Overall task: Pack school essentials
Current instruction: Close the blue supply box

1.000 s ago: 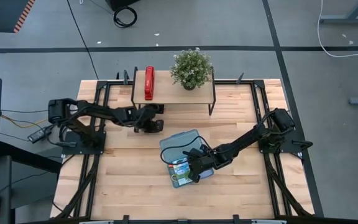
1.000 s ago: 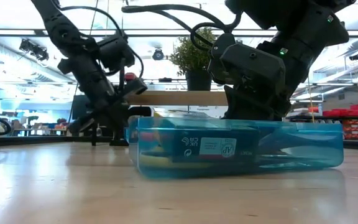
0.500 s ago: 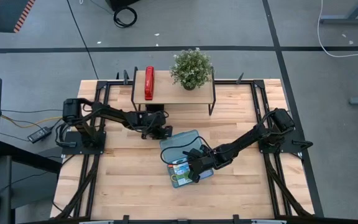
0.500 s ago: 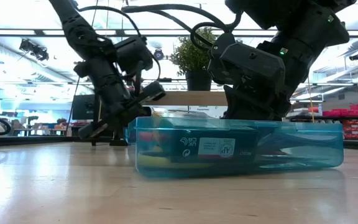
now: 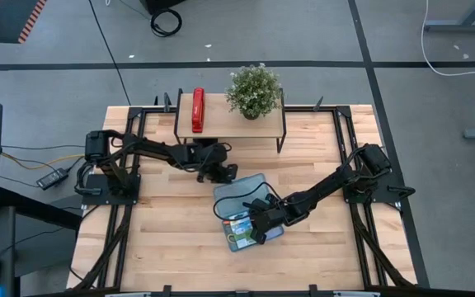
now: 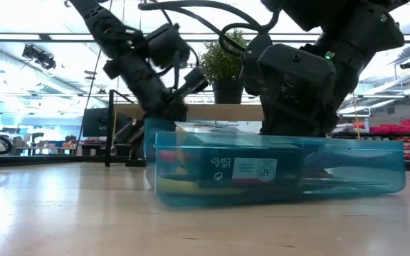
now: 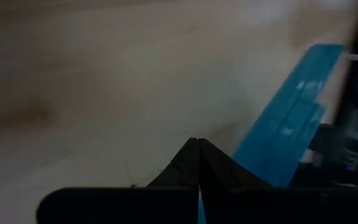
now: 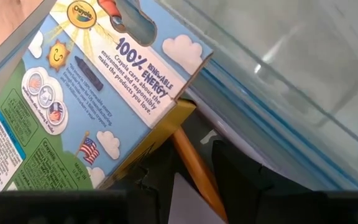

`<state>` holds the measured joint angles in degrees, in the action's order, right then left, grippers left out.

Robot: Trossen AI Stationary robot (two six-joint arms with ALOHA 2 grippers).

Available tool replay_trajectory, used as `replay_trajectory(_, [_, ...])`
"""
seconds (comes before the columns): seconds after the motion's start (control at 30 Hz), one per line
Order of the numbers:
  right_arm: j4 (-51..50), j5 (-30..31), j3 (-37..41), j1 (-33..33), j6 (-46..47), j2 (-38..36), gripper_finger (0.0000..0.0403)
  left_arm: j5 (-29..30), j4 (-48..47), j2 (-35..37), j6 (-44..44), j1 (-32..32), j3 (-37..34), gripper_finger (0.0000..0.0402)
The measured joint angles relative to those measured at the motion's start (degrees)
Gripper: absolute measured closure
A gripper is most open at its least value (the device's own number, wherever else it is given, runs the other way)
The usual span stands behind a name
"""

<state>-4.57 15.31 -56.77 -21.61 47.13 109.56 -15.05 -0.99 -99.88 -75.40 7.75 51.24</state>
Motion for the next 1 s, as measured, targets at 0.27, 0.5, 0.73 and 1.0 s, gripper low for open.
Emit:
replay_trajectory(0.27, [-1.0, 0.4, -0.1, 1.0, -1.0, 0.0, 0.0283, -2.9, -0.2, 0.1, 1.6, -0.4, 6.3, 0.0395])
replay_trajectory(0.5, [-1.5, 1.4, -0.1, 2.8, -4.0, 0.0, 0.0283, -3.4, -5.5, 0.1, 4.1, -1.3, 10.4, 0.0397])
replay_trajectory(0.73, [-1.4, 1.5, 0.0, 4.3, -4.3, 0.0, 0.0283, -3.2, -9.7, 0.1, 4.6, -3.0, 10.8, 0.0399])
replay_trajectory(1.0, [-2.2, 1.4, 0.2, 3.8, -4.0, -1.5, 0.0283, -2.7, -10.8, 0.1, 4.7, -4.5, 10.8, 0.0399])
